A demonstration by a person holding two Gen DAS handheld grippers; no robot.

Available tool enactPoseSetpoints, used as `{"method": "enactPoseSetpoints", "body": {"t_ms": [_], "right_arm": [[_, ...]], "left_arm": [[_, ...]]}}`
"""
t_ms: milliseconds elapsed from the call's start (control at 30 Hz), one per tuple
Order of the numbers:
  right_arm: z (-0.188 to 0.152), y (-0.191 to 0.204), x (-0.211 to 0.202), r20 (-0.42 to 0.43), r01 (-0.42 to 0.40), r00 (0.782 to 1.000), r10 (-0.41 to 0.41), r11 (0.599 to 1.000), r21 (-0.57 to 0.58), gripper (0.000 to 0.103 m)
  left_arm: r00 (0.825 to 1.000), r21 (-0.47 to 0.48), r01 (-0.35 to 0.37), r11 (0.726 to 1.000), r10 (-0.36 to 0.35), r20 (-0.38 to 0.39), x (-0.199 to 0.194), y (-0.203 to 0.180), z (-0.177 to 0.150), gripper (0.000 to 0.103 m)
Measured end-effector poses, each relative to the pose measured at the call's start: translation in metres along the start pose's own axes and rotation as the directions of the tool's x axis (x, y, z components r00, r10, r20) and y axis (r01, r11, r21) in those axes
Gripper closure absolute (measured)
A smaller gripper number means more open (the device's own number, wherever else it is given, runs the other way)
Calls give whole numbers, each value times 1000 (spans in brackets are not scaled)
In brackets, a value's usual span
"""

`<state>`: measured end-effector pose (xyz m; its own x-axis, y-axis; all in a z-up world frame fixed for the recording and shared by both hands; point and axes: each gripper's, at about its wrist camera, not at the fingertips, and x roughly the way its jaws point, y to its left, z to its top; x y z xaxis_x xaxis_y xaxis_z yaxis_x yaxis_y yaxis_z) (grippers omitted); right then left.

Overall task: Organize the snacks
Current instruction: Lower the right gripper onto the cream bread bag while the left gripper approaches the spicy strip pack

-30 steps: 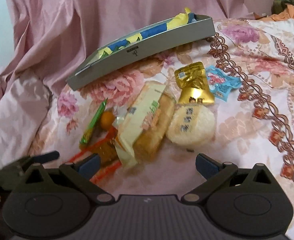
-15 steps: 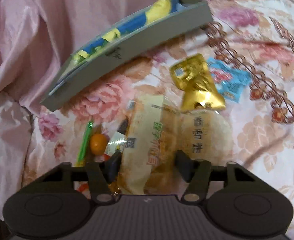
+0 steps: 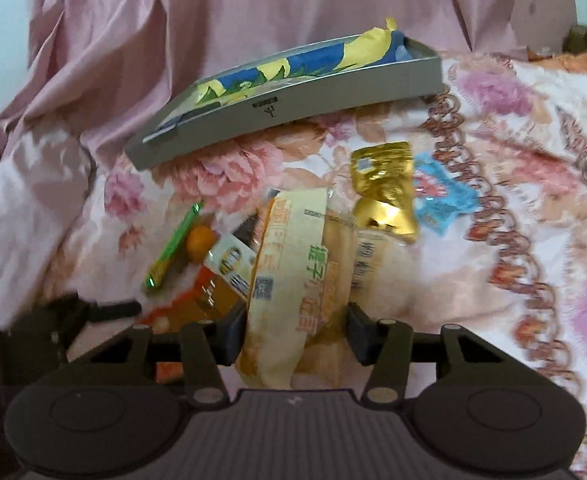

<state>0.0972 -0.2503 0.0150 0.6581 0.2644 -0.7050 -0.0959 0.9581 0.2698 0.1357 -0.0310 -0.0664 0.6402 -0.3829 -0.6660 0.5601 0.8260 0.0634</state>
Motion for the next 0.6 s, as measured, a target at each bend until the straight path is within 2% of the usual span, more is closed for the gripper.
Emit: {"method": "enactPoseSetpoints", "body": {"t_ms": [200,400,500,533,600], "right_arm": [[-8,-19,-15,20,-30,999,30,999,24,47],[-10,-28,-7,40,-73,997,71,997,38,48],[-12,-31,-7,48,-85,995,83,995,53,48],[-12,-33,-6,49,-90,995,87,994,60,48],[-11,-33,-5,48,-97,994,94,993,71,48]], "left_arm": [[998,59,-49,997,51,-39,15,-10,9,2],[996,-30,-59,998,57,-71,27,-2,21,5],[995,-48,-69,996,66,-72,25,-2,22,17],[996,-46,-62,997,59,-72,23,-3,22,25],[995,-56,-49,997,44,-85,20,-3,22,27]]}}
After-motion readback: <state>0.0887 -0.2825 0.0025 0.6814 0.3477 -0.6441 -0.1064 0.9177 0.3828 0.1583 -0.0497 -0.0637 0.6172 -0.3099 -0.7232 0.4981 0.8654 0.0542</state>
